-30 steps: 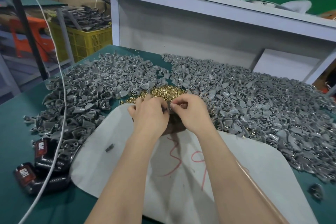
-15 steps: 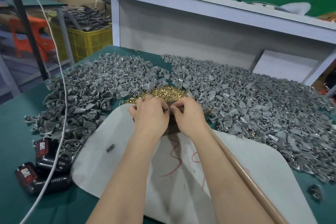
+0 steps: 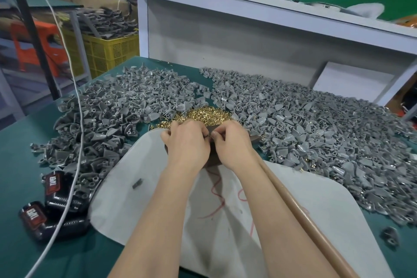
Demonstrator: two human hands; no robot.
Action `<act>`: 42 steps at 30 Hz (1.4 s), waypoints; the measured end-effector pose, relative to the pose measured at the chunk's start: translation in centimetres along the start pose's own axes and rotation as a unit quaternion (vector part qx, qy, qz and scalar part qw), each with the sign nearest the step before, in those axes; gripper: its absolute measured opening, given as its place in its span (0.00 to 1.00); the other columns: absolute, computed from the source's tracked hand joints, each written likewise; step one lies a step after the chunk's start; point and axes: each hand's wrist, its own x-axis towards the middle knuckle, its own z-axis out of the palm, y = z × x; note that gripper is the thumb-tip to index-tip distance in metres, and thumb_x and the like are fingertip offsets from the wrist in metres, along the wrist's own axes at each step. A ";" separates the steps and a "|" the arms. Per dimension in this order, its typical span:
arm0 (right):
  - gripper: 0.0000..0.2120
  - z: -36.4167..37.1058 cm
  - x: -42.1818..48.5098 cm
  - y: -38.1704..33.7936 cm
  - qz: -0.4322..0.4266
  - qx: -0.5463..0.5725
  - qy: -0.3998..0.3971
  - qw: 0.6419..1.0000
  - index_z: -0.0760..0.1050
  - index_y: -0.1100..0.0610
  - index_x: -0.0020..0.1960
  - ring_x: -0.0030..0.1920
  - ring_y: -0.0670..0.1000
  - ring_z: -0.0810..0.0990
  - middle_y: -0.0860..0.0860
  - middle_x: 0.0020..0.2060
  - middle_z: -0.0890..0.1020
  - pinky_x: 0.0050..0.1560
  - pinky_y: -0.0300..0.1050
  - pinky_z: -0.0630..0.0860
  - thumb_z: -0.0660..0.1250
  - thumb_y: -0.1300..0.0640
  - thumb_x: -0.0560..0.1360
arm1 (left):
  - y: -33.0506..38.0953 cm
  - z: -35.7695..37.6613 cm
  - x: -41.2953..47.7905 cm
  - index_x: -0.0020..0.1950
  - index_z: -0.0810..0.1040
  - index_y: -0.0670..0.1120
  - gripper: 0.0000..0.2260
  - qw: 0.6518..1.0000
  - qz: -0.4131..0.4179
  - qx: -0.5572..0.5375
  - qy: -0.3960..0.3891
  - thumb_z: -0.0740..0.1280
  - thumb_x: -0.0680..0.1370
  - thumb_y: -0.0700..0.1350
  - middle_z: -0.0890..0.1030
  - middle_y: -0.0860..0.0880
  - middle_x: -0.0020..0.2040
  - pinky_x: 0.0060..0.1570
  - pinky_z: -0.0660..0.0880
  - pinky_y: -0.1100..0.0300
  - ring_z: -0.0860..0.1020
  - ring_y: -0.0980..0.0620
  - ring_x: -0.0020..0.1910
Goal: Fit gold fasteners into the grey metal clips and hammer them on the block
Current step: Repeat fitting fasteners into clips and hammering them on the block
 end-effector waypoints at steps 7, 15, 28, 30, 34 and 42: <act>0.08 -0.3 0.1 -0.6 -0.030 -0.061 -0.007 0.998 0.76 0.62 0.51 0.54 0.54 0.73 0.55 0.53 0.74 0.45 0.38 0.59 0.60 0.60 0.79 | 0.1 0.0 0.0 0.44 0.81 0.50 0.06 1.000 0.008 0.016 0.005 0.64 0.78 0.47 0.80 0.51 0.49 0.48 0.53 0.56 0.68 0.45 0.59; 0.06 -1.1 -0.2 -0.5 -0.023 0.004 -0.032 0.999 0.78 0.56 0.47 0.51 0.51 0.74 0.51 0.49 0.75 0.54 0.40 0.67 0.62 0.59 0.78 | 0.1 -0.1 -0.1 0.46 0.81 0.53 0.05 1.000 0.003 0.011 0.003 0.65 0.77 0.47 0.80 0.53 0.49 0.48 0.53 0.56 0.68 0.46 0.59; 0.10 -4.5 -1.9 5.1 0.181 -0.119 -0.102 0.971 0.74 0.61 0.51 0.48 0.59 0.79 0.57 0.46 0.80 0.47 0.50 0.76 0.63 0.54 0.77 | 0.0 -0.2 -0.2 0.40 0.75 0.56 0.06 1.000 -0.001 0.011 -0.002 0.66 0.77 0.48 0.78 0.54 0.50 0.49 0.54 0.56 0.67 0.47 0.58; 0.07 -5.3 -1.7 5.1 0.170 -0.088 -0.062 0.979 0.72 0.60 0.52 0.49 0.60 0.79 0.60 0.49 0.79 0.47 0.50 0.76 0.63 0.56 0.77 | 0.0 -0.2 -0.1 0.42 0.76 0.56 0.05 1.000 0.000 0.012 -0.001 0.66 0.77 0.48 0.77 0.54 0.50 0.49 0.54 0.56 0.67 0.47 0.58; 0.05 -6.4 -1.9 3.9 0.110 0.021 0.021 0.994 0.67 0.55 0.51 0.46 0.58 0.79 0.57 0.46 0.80 0.46 0.49 0.74 0.62 0.54 0.78 | 0.0 -0.1 -0.1 0.41 0.75 0.56 0.05 1.000 -0.001 0.009 0.004 0.66 0.77 0.47 0.78 0.53 0.50 0.48 0.53 0.56 0.67 0.47 0.57; 0.15 -5.5 -3.7 -0.3 -0.094 0.010 0.148 0.984 0.74 0.52 0.64 0.47 0.58 0.80 0.55 0.49 0.83 0.47 0.49 0.77 0.63 0.54 0.79 | -0.2 0.2 0.0 0.40 0.81 0.52 0.05 1.000 -0.001 -0.002 0.022 0.68 0.76 0.47 0.80 0.52 0.47 0.47 0.53 0.56 0.68 0.47 0.56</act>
